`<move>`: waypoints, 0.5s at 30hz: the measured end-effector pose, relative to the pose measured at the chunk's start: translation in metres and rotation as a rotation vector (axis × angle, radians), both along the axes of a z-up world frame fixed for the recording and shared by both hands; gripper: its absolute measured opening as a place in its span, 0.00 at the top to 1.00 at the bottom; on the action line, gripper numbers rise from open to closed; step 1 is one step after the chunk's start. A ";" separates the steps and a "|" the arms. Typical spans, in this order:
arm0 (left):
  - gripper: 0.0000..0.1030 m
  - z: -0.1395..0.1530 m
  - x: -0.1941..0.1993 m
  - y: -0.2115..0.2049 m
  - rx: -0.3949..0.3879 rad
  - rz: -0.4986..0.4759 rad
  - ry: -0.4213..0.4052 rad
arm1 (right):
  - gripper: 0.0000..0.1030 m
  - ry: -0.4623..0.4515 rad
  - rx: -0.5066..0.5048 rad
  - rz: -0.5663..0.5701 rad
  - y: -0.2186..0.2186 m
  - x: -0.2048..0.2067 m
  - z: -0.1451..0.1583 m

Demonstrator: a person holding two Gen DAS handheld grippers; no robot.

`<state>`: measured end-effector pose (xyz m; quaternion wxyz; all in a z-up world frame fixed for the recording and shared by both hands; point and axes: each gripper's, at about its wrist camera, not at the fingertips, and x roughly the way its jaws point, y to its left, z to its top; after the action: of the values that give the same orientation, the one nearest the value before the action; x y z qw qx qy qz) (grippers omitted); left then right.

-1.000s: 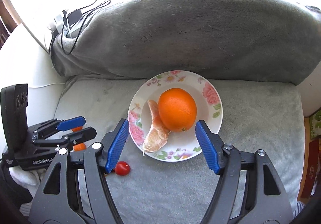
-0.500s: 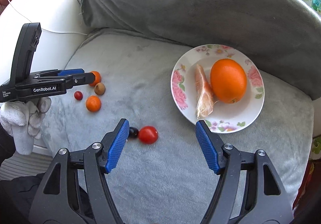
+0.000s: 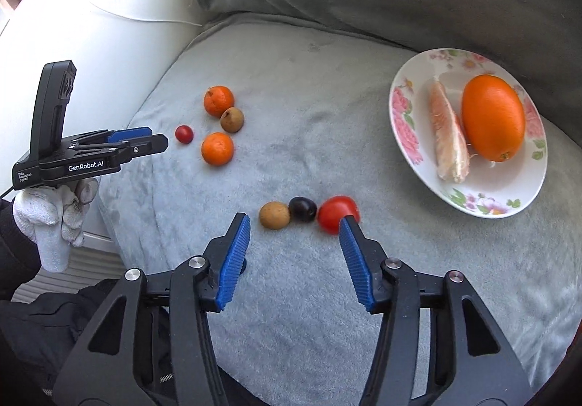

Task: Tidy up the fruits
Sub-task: 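Move the right tool toward the red tomato and dark olive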

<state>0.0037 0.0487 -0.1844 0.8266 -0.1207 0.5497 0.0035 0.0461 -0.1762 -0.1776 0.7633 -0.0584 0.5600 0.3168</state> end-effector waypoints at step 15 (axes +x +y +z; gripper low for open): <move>0.57 -0.023 0.000 0.017 -0.004 0.013 0.022 | 0.63 0.186 0.025 -0.092 0.008 0.004 -0.043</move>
<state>0.0035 0.0661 -0.2074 0.8203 -0.1260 0.5578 0.0092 0.0506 -0.1681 -0.2207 0.7224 0.0064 0.6266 0.2922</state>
